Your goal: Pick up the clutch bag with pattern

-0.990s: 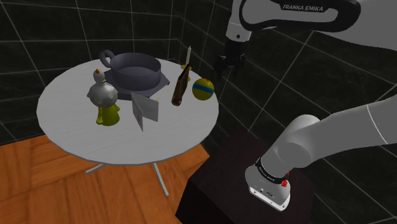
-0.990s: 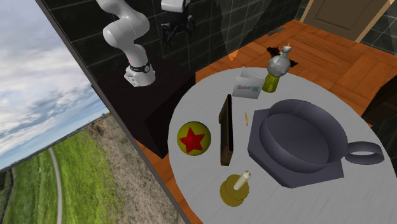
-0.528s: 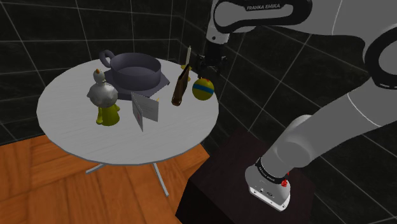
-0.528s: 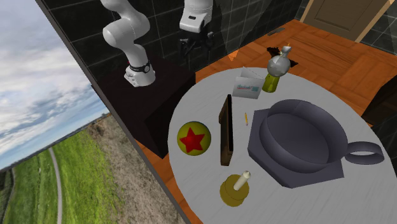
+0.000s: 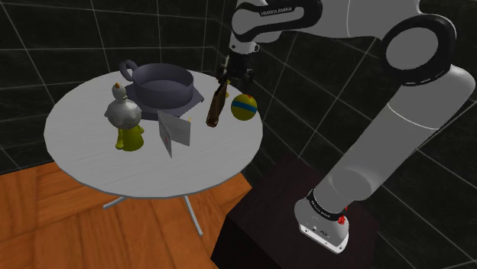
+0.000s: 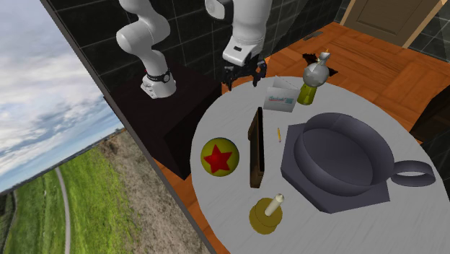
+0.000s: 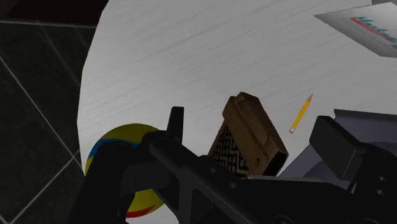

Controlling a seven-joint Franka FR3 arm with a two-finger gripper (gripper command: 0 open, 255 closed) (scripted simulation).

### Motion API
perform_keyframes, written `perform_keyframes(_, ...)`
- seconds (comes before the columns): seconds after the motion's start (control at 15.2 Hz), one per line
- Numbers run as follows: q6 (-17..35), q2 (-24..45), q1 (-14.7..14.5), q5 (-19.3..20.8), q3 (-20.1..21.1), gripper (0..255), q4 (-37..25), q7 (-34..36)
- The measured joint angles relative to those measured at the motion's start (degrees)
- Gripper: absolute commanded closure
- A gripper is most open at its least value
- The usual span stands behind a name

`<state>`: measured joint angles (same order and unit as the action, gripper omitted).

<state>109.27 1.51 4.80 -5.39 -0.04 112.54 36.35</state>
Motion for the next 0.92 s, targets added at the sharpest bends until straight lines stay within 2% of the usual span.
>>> perform_keyframes(0.59,1.73,18.65,1.51,-3.18,-1.88,0,-18.03,10.42)
perform_keyframes(0.92,4.44,20.95,1.62,-3.63,-1.96,0,-17.69,10.75)
